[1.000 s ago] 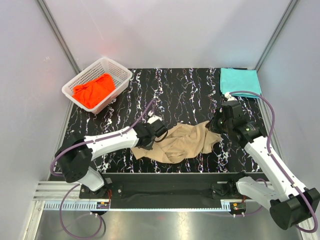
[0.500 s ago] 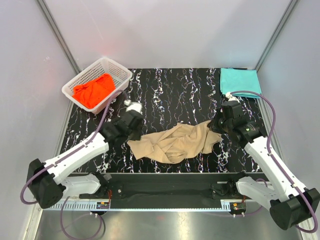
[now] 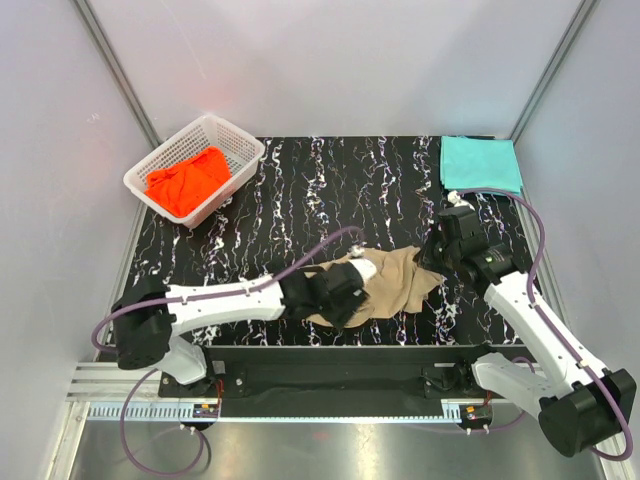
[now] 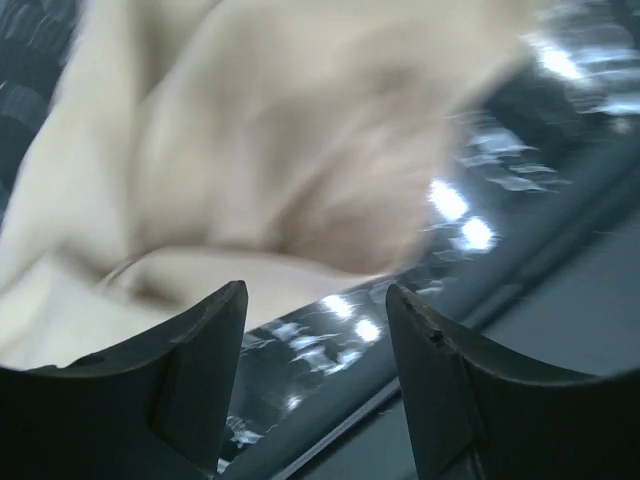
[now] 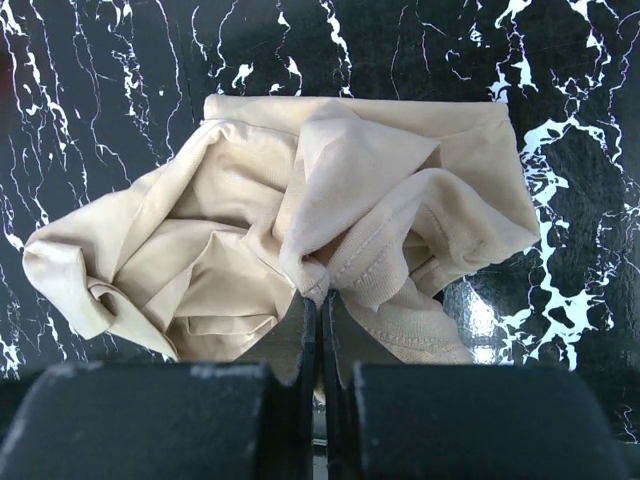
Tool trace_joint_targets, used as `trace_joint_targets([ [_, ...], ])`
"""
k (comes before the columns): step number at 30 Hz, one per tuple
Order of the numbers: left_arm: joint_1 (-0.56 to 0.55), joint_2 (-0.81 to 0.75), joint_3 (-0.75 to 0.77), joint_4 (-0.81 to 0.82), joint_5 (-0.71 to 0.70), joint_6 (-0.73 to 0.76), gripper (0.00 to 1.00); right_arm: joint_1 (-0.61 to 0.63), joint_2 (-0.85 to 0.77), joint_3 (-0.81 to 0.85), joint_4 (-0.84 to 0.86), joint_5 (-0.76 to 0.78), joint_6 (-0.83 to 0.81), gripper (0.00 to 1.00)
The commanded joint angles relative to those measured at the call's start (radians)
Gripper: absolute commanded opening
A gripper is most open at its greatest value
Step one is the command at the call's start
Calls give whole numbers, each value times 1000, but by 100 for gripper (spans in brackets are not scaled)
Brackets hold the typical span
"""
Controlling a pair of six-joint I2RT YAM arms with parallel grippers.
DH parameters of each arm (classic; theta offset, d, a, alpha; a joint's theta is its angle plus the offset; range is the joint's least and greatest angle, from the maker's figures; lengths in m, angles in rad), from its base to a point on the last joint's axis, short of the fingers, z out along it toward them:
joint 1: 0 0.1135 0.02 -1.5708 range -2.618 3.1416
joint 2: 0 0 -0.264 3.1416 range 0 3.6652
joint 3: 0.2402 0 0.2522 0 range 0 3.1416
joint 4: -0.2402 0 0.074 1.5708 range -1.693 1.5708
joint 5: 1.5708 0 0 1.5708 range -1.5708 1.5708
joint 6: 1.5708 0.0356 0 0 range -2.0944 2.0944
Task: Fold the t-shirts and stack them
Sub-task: Flatten the tshirt out
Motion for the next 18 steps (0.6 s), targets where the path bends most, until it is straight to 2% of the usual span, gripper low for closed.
trace_joint_targets([
  [1, -86, 43, 104, 188, 7, 133, 61, -4, -29, 1, 33, 18, 17, 0],
  [5, -127, 228, 219, 140, -62, 187, 55, -4, -22, -7, 42, 14, 25, 0],
  [8, -155, 313, 284, 113, -120, 190, 55, -4, -22, -9, 45, 9, 26, 0],
  [18, -167, 396, 328, 146, -228, 133, 53, -4, -60, 8, 30, 4, 32, 0],
])
